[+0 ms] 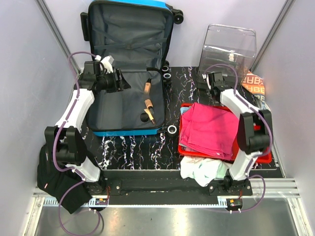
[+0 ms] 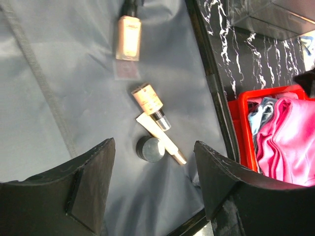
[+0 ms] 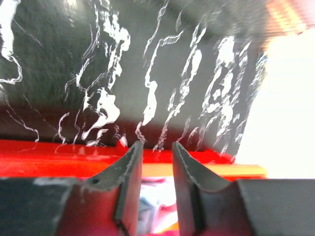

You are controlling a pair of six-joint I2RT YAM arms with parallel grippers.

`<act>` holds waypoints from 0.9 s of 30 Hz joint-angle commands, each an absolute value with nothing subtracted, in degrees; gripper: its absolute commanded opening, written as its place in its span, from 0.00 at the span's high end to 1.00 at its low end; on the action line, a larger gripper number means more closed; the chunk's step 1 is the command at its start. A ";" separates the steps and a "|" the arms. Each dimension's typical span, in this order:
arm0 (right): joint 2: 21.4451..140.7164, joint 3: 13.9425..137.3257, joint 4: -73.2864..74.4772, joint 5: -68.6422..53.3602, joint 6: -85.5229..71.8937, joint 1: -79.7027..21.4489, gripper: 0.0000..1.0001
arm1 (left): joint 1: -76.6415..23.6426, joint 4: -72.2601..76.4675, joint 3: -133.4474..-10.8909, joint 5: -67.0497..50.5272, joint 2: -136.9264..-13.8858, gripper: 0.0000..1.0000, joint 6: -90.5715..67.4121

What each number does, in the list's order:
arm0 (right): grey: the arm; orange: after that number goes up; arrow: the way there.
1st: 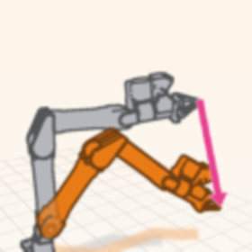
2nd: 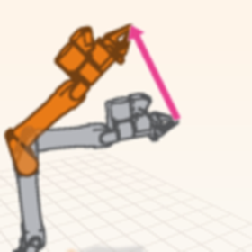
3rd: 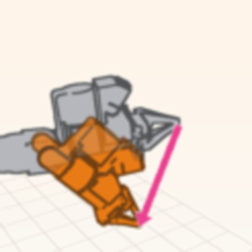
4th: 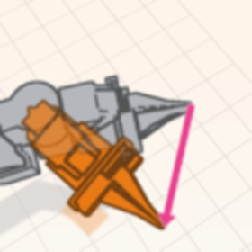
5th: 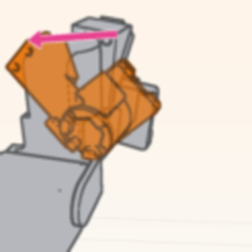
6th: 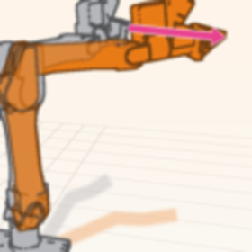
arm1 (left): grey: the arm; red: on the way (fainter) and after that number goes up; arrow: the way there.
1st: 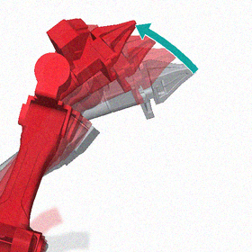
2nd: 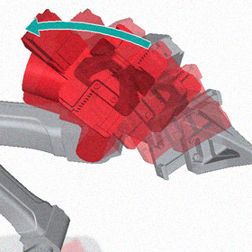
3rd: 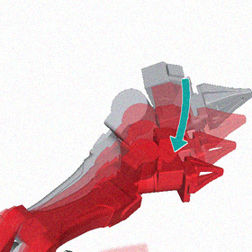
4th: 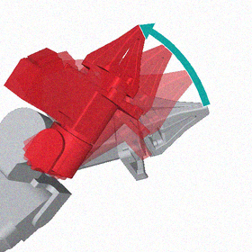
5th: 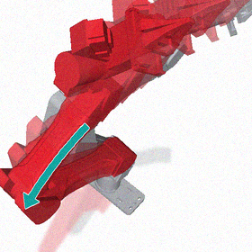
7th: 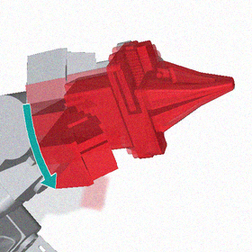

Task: Open, take out, and arrange the luggage

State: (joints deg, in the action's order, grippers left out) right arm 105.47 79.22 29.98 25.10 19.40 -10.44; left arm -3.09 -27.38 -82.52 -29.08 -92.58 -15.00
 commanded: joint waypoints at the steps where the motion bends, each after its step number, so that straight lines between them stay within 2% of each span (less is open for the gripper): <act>1: 93.79 74.37 10.15 20.32 33.90 -10.81 0.62 | -0.45 -25.58 -84.73 -29.80 -91.58 0.32 -12.22; 2: 91.78 71.22 2.71 19.08 38.62 -10.81 0.61 | -0.18 -26.01 -84.73 -29.36 -91.58 0.32 -10.48; 5: 92.01 67.51 -7.70 13.98 46.20 -10.11 0.53 | 1.93 -26.89 -84.38 -28.74 -91.76 0.31 -7.31; 9: 97.55 68.56 -10.88 13.62 50.79 -8.79 0.49 | 4.92 -26.89 -84.11 -29.44 -91.76 0.31 -6.07; 17: 103.44 62.14 -32.32 5.45 65.63 -7.30 0.53 | 8.88 -25.93 -82.79 -32.43 -91.84 0.31 -4.92; 27: 112.14 64.77 -36.39 8.44 74.97 -7.47 0.56 | 9.67 -26.10 -84.11 -35.51 -95.01 0.31 -6.94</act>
